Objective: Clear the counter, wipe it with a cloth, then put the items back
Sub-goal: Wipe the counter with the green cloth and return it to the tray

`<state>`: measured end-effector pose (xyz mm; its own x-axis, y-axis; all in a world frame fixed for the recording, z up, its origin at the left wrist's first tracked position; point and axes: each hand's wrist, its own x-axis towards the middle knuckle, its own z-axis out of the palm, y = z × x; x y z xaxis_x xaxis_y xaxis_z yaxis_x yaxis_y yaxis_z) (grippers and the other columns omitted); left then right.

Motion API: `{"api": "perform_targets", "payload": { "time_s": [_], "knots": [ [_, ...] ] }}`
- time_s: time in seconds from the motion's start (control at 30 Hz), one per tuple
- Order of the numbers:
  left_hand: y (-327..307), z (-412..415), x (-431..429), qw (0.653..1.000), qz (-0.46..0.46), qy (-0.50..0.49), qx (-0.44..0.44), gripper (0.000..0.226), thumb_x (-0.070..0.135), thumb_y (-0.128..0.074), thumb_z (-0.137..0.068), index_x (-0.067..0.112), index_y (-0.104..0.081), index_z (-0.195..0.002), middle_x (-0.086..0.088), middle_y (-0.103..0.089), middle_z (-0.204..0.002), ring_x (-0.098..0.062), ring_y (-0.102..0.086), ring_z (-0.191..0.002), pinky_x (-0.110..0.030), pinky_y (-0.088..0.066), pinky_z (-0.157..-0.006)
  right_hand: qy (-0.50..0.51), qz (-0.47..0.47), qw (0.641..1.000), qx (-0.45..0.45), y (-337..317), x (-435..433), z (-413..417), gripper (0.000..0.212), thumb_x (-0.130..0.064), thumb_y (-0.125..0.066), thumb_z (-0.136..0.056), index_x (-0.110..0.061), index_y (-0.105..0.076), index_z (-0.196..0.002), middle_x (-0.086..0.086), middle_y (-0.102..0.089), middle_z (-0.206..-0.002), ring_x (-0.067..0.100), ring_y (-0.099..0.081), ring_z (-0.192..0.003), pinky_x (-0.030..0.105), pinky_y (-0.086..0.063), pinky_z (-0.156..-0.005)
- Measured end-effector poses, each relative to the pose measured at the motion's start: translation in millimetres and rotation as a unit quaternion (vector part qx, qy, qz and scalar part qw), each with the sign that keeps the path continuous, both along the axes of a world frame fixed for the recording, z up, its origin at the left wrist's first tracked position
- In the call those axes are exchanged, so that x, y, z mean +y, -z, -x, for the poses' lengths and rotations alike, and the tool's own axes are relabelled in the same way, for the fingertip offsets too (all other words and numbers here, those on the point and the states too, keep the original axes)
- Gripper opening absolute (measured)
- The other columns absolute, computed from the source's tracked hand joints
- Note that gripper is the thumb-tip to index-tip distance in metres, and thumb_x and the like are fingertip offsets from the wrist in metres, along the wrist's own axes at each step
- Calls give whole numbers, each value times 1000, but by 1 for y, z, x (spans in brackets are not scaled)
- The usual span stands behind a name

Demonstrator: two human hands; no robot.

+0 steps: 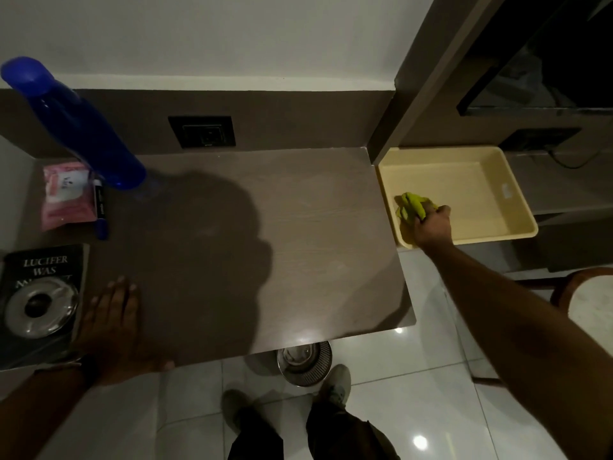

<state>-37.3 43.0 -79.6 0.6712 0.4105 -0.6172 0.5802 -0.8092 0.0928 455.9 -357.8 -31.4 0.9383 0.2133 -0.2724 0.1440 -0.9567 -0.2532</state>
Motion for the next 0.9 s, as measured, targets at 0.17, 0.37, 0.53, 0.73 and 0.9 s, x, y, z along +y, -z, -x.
{"api": "perform_targets", "payload": {
  "time_s": [0.17, 0.37, 0.53, 0.73, 0.9],
  "knots": [
    [2, 1, -1, 1000, -7, 0, -4, 168, 110, -46, -42, -13, -27, -155, -35, -19, -166, -48, -15, -155, -40, 15, -126, -51, 205, 977, -27, -3, 18, 8, 66, -55, -44, -105, -2, -61, -142, 20, -19, -169, 43, -36, -144, 52, -36, -115],
    [-5, 1, -4, 999, -38, 5, -34, 167, 112, -40, -44, -10, -27, -157, -33, -17, -167, -51, -21, -154, -64, -19, -125, -57, 198, 975, 86, -8, 26, -7, 90, -68, -2, -105, -9, -42, -160, 5, -10, -178, 35, -11, -161, 57, -13, -127],
    [-23, -4, -6, 998, -67, 17, -12, 169, 107, -58, -43, -1, -12, -163, -27, -6, -171, -44, -9, -159, -61, -12, -128, -24, 165, 978, 122, 2, 27, -13, 89, -73, -7, -104, -12, -25, -166, 11, -11, -176, 39, -13, -161, 58, -10, -127],
    [-20, -2, -5, 995, -92, 20, -16, 175, 117, -32, -38, 1, 5, -163, -24, 14, -171, -38, 5, -161, -51, 1, -130, -94, 130, 986, 39, 40, 1, -10, 67, -57, -18, -111, -13, -37, -157, 11, -15, -175, 40, -20, -159, 67, -20, -123],
    [-17, -2, -3, 994, -96, 31, -29, 173, 116, -30, -41, -2, 8, -162, -26, 19, -169, -39, 10, -160, -50, 5, -130, -100, 103, 989, -38, 67, -12, -18, 74, -55, -20, -106, 3, -58, -130, 32, -48, -148, 54, -46, -136, 66, -40, -112]
  ]
}}
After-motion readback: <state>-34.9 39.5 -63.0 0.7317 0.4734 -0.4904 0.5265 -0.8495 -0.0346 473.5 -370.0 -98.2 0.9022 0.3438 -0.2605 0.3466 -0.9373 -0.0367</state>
